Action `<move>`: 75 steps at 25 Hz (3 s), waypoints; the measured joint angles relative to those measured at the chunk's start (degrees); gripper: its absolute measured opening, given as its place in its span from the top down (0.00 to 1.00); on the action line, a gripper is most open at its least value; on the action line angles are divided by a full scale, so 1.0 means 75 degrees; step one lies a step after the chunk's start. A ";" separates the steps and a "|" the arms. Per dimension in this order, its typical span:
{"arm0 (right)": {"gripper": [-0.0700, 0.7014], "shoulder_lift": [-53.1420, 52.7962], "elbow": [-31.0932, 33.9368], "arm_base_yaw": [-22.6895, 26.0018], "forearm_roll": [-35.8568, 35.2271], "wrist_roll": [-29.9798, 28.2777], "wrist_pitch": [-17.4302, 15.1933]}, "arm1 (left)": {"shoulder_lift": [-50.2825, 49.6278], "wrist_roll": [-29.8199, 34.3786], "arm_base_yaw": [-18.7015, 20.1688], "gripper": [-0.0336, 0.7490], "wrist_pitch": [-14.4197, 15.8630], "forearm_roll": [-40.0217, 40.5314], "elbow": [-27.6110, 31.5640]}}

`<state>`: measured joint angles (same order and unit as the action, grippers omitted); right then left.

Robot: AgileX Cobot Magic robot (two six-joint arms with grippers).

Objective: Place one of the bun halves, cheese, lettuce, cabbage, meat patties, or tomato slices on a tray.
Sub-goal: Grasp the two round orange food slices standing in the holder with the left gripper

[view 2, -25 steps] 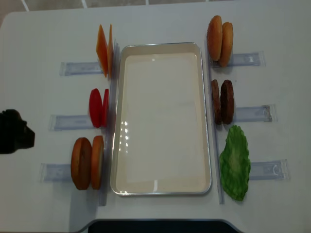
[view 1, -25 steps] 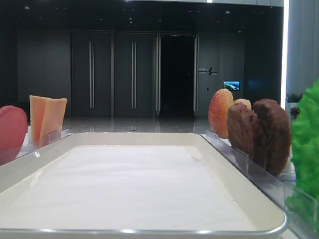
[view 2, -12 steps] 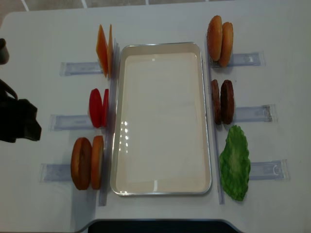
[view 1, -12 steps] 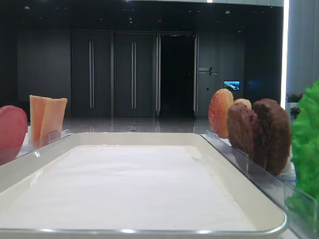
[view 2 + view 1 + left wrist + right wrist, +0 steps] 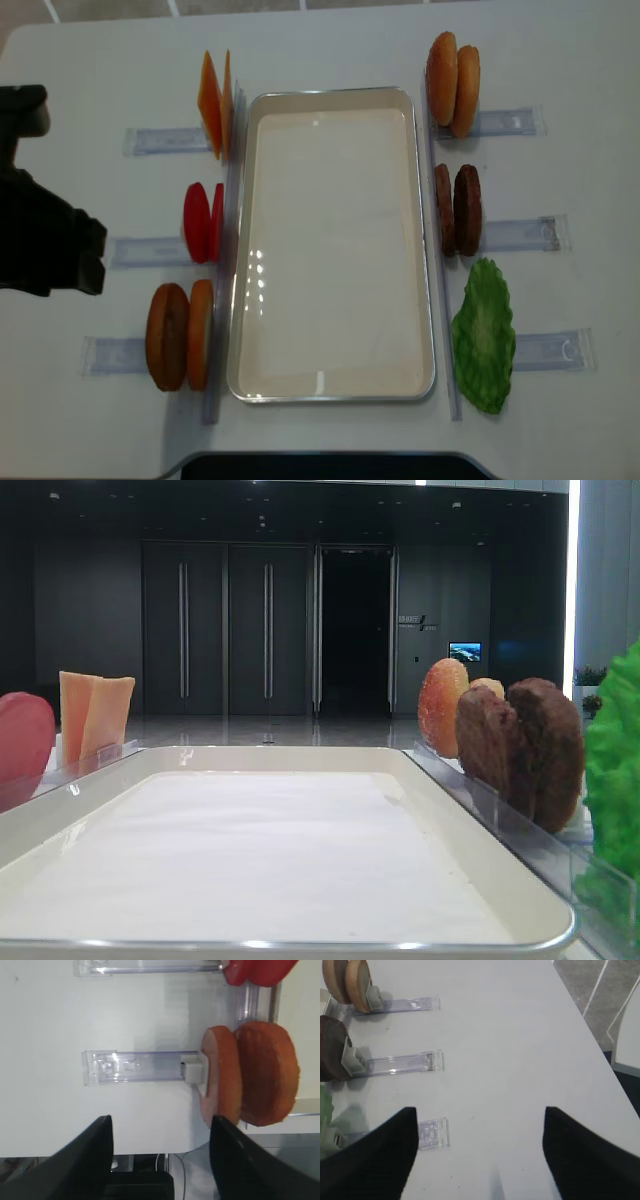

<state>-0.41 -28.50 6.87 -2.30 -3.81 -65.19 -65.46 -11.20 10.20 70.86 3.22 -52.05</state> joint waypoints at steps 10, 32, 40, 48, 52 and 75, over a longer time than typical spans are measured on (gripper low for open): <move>0.23 0.0000 0.0000 0.0000 0.0000 0.0000 0.0000 | -0.0195 -0.2284 0.1988 0.36 0.0000 0.0444 0.0000; 0.23 0.0000 0.0000 0.0000 0.0000 0.0000 0.0000 | -0.2336 -0.3631 0.3611 0.36 -0.0813 0.0513 -0.0289; 0.23 0.0000 0.0000 0.0000 0.0000 0.0000 0.0000 | -0.2682 -0.3633 0.3611 0.36 -0.0828 0.0456 -0.0297; 0.23 0.0000 0.0000 0.0000 0.0000 0.0000 0.0000 | -0.2999 -0.3626 0.3611 0.36 -0.0843 0.0498 -0.0297; 0.23 0.0000 0.0000 0.0000 0.0000 0.0000 0.0000 | -0.3142 -0.3607 0.3611 0.36 -0.0850 0.0569 -0.0297; 0.23 0.0000 0.0000 0.0000 0.0000 0.0000 0.0000 | -0.3332 -0.3241 0.3611 0.76 -0.0706 0.0715 -0.0307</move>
<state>-0.41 -28.50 6.87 -2.30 -3.81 -65.19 -90.45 -35.51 37.28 65.57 8.58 -54.35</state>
